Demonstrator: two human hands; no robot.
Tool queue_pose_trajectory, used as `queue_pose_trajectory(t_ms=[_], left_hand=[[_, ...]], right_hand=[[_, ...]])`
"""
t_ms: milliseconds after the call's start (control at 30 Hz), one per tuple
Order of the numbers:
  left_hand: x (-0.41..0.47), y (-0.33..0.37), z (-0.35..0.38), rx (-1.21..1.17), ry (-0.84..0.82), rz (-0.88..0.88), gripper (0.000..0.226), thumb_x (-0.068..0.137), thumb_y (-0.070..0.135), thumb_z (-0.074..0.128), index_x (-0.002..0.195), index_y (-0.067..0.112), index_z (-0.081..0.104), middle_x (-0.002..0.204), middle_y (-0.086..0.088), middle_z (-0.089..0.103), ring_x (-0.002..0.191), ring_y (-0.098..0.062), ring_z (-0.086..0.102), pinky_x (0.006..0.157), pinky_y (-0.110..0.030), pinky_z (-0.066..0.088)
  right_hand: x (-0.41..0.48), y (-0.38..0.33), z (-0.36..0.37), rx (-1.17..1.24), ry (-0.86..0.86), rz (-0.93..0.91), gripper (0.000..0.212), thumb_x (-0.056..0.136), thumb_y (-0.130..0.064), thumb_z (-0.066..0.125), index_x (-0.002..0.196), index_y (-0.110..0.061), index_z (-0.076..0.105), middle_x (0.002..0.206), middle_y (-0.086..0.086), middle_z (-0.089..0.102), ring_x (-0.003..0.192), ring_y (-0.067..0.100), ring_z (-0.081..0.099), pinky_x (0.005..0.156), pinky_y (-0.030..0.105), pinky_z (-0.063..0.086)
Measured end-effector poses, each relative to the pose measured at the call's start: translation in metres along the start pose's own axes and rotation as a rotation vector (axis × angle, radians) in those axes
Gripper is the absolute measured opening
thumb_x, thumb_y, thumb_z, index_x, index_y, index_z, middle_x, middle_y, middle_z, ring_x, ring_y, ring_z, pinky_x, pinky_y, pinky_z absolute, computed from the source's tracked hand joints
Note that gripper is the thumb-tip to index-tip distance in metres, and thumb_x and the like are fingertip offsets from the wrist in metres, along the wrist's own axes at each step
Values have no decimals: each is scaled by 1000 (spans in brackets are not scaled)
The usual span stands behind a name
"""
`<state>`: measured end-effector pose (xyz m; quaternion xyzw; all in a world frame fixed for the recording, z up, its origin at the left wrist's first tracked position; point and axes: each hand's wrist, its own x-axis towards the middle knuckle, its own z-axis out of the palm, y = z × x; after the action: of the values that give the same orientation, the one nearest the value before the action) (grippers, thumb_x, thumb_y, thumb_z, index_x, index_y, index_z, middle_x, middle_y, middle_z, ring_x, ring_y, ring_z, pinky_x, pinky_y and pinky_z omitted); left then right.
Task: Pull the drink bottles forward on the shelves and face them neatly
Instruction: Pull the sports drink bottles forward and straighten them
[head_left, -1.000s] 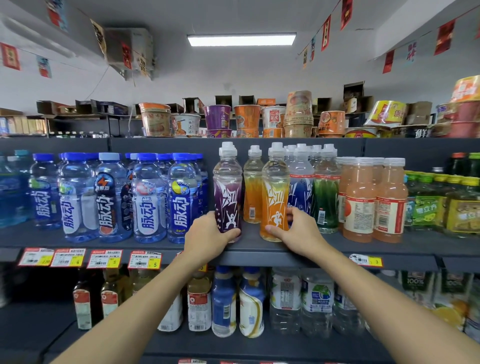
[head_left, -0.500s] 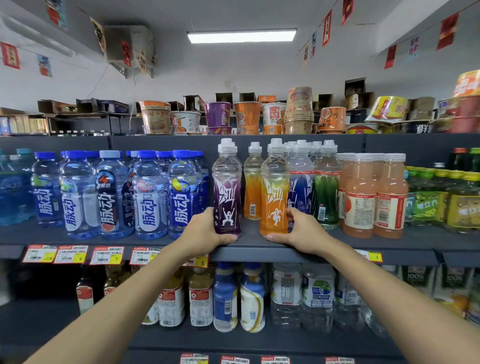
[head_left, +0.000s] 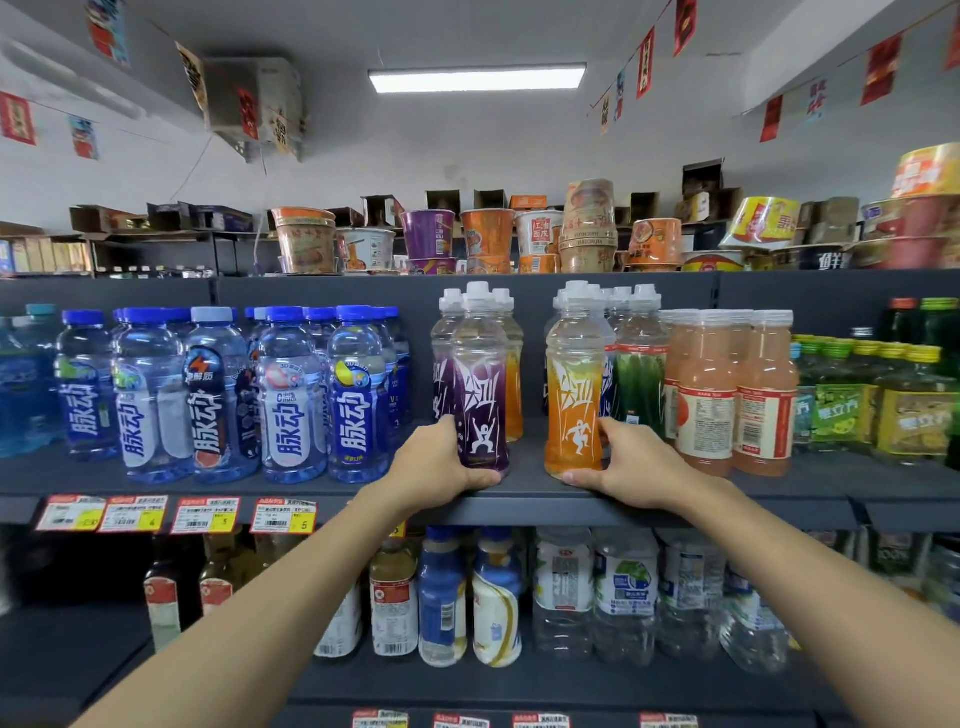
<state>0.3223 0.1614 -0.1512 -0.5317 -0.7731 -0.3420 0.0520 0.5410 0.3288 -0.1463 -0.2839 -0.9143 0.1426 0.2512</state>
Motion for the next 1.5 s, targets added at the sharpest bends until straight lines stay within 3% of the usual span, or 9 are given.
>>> queue_pose_trajectory(t_ms=[233, 467, 600, 733, 800, 900, 1000, 1200, 1500], left_hand=[[10, 46, 34, 25, 6, 35, 74, 66, 60, 84, 120, 19, 52, 118, 0, 68, 107, -22, 64, 92, -41, 53], [11, 63, 48, 22, 11, 58, 71, 66, 63, 82, 115, 23, 51, 118, -1, 67, 107, -22, 64, 91, -42, 54], [10, 61, 46, 43, 3, 80, 66, 64, 68, 80, 108, 33, 46, 116, 3, 68, 106, -20, 65, 88, -37, 54], [12, 52, 30, 10, 3, 88, 98, 61, 81, 70, 136, 21, 50, 135, 4, 62, 119, -16, 60, 92, -28, 48], [12, 44, 18, -17, 37, 74, 101, 71, 80, 64, 145, 14, 46, 139, 1, 58, 122, -15, 58, 102, -34, 48], [15, 25, 6, -89, 165, 38, 60, 90, 56, 62, 133, 14, 55, 122, 2, 66, 103, -10, 61, 90, -27, 47], [19, 7, 0, -111, 259, -58, 41, 94, 30, 63, 130, 10, 57, 117, -5, 67, 107, -20, 62, 91, -30, 47], [42, -13, 6, -198, 180, -192, 35, 93, 11, 56, 127, 4, 53, 116, -15, 63, 111, -31, 58, 97, -40, 46], [82, -35, 18, -356, 145, -479, 34, 94, 16, 57, 125, 4, 51, 127, -16, 58, 115, -32, 56, 87, -34, 45]], right_hand=[[-9, 18, -14, -64, 41, -16, 66, 68, -67, 78, 121, -32, 59, 117, -6, 64, 105, 16, 63, 94, 42, 53], [-18, 27, -17, -159, 93, 22, 83, 66, -80, 64, 131, -31, 49, 123, -6, 61, 110, 18, 60, 93, 42, 52], [-25, 8, -5, -162, 426, 106, 111, 64, -85, 64, 145, -20, 26, 135, 3, 41, 122, 26, 49, 93, 48, 51], [-26, -23, 5, -103, 744, -89, 67, 80, -51, 72, 130, -21, 39, 117, 1, 45, 95, 22, 57, 72, 37, 49], [-23, -43, 13, -78, 732, -168, 50, 85, -41, 68, 125, -23, 42, 115, -2, 45, 87, 18, 58, 65, 33, 46], [-16, -75, 30, -31, 698, -298, 36, 89, -26, 63, 122, -20, 48, 112, -4, 45, 86, 12, 53, 60, 25, 39], [-3, -104, 52, 68, 608, -356, 32, 91, -12, 57, 123, -14, 52, 114, 1, 47, 87, 18, 55, 64, 34, 49], [44, -139, 92, 261, 315, 30, 51, 89, -3, 54, 138, -1, 41, 135, 15, 41, 122, 31, 47, 106, 40, 40], [107, -139, 109, 295, 199, 411, 94, 89, -4, 64, 156, 2, -1, 163, 22, -3, 150, 40, 8, 120, 45, 19]])
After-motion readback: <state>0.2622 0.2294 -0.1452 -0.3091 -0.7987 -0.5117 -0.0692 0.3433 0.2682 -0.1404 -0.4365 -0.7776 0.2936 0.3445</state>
